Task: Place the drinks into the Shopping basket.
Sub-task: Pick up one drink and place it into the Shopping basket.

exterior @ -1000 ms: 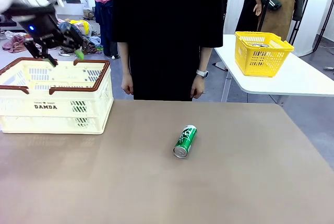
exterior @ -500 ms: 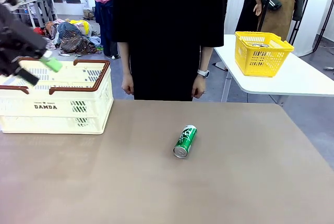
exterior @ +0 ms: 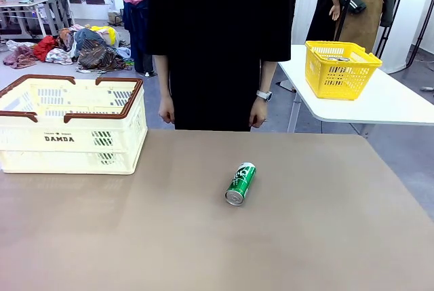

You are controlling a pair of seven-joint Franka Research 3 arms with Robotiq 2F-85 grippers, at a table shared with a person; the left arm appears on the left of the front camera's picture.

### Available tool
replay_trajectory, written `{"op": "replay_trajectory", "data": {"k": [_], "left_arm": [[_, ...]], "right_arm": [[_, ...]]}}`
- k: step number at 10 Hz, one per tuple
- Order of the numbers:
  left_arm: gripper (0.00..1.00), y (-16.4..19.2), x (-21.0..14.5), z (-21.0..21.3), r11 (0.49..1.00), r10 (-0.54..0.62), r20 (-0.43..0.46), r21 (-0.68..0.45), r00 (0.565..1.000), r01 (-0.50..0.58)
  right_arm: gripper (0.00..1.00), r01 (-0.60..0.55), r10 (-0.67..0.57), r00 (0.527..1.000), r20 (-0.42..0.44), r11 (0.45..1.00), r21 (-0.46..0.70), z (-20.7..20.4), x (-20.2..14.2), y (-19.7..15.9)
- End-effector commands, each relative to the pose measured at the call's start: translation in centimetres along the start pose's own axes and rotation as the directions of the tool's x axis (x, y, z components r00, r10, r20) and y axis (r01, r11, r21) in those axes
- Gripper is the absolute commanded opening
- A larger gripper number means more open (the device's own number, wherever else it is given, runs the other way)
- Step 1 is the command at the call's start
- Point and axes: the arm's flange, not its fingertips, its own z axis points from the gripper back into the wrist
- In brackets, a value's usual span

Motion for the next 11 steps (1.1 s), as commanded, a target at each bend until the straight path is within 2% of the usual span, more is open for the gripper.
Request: {"op": "replay_trajectory", "data": {"k": [1,11], "left_arm": [[1.0,-2.17,-0.47,0.56,1.0,-0.001,0.017,0.007,1.0,0.001],[1.0,-2.17,-0.47,0.56,1.0,-0.001,0.017,0.007,1.0,0.001]], "right_arm": [[1.0,-0.014,0.014,1.0,0.0,1.0,0.008,0.15,0.02,0.17],[1.0,-0.014,0.014,1.0,0.0,1.0,0.008,0.15,0.02,0.17]]}}
